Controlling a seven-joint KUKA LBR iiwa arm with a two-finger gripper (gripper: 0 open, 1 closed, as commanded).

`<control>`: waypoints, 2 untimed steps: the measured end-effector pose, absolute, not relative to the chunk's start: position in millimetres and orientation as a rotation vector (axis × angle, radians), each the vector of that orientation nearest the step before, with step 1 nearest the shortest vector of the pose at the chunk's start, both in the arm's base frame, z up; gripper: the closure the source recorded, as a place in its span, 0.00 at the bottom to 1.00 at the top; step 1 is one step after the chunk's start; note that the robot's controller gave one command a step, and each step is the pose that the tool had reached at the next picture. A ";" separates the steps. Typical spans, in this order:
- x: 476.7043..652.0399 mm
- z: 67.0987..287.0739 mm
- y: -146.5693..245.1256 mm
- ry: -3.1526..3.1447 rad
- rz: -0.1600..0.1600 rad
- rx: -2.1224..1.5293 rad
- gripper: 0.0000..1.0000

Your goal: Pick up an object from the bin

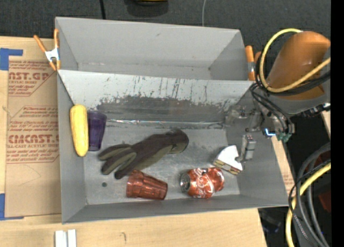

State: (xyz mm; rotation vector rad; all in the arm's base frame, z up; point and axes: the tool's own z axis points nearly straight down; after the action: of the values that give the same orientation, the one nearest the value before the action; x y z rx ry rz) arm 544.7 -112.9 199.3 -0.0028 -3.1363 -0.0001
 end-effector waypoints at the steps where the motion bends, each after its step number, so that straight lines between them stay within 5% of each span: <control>1: 546.0 204.0 -112.3 -3.144 0.002 0.000 0.00; 2: 548.8 152.6 -106.8 -3.148 0.000 -0.098 0.00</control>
Offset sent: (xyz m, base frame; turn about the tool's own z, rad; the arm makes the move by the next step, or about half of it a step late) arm 0.0031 0.0096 -0.0897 0.1073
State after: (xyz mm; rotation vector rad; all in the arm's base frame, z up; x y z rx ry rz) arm 548.8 -106.8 152.6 -0.0980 -3.1484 0.0001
